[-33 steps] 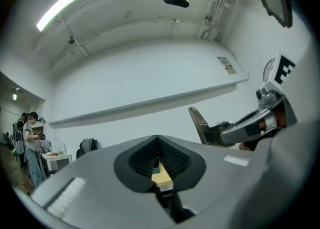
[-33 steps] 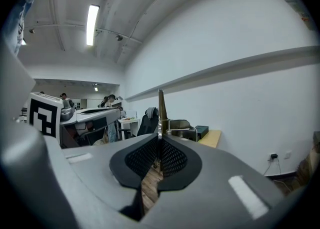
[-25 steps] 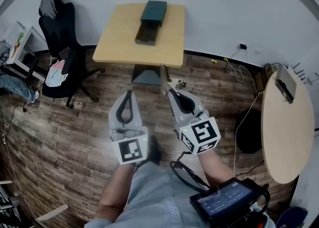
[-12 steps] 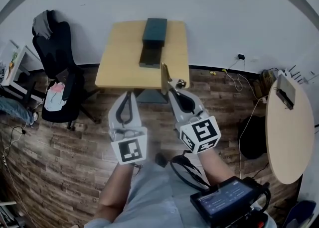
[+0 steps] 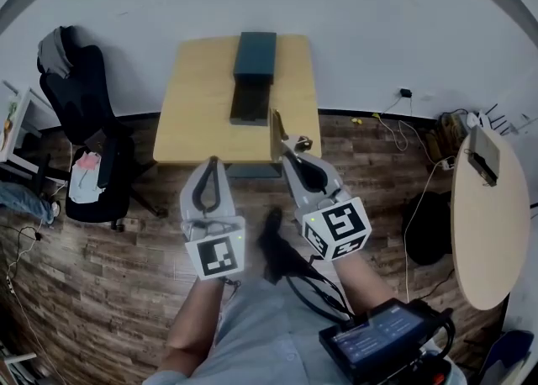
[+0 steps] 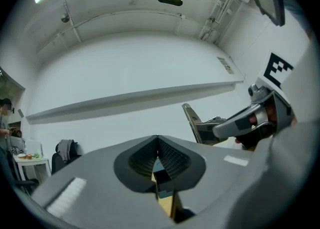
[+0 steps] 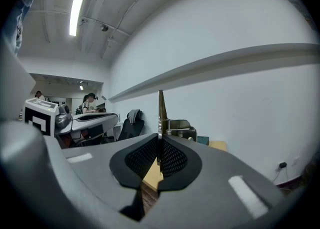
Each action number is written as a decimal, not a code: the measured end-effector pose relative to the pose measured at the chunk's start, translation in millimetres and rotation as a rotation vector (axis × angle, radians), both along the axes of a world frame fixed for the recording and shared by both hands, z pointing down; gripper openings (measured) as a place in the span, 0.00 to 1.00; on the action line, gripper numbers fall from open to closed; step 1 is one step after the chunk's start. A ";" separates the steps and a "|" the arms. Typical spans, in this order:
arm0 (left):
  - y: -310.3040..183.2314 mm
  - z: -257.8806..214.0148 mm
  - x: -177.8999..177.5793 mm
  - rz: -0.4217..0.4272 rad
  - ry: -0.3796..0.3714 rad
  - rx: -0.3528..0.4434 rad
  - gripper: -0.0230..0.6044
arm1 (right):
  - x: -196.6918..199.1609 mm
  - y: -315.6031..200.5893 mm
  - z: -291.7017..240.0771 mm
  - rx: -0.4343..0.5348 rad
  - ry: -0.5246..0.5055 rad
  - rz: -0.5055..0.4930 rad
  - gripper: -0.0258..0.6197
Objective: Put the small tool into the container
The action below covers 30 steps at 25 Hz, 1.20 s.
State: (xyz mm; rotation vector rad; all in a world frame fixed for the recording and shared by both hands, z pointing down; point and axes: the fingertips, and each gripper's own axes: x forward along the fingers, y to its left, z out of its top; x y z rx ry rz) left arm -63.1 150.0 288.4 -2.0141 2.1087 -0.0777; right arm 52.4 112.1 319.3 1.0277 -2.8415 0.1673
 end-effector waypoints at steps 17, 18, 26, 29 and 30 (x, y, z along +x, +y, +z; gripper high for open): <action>-171.3 20.5 -52.4 0.027 -0.042 -0.063 0.05 | -49.3 -172.0 36.1 -0.108 -0.029 0.026 0.05; -182.1 20.4 -54.5 0.032 -0.048 -0.064 0.05 | -51.0 -181.8 36.2 -0.111 -0.031 0.030 0.05; -245.9 1.4 -72.3 0.050 -0.077 -0.034 0.05 | -74.6 -241.9 29.6 -0.120 -0.052 0.025 0.05; -259.1 -2.8 -85.0 0.047 -0.062 -0.029 0.05 | -85.1 -255.2 29.1 -0.123 -0.048 0.025 0.05; -263.2 -2.4 -88.9 0.049 -0.057 -0.027 0.05 | -87.7 -258.9 30.8 -0.125 -0.042 0.027 0.05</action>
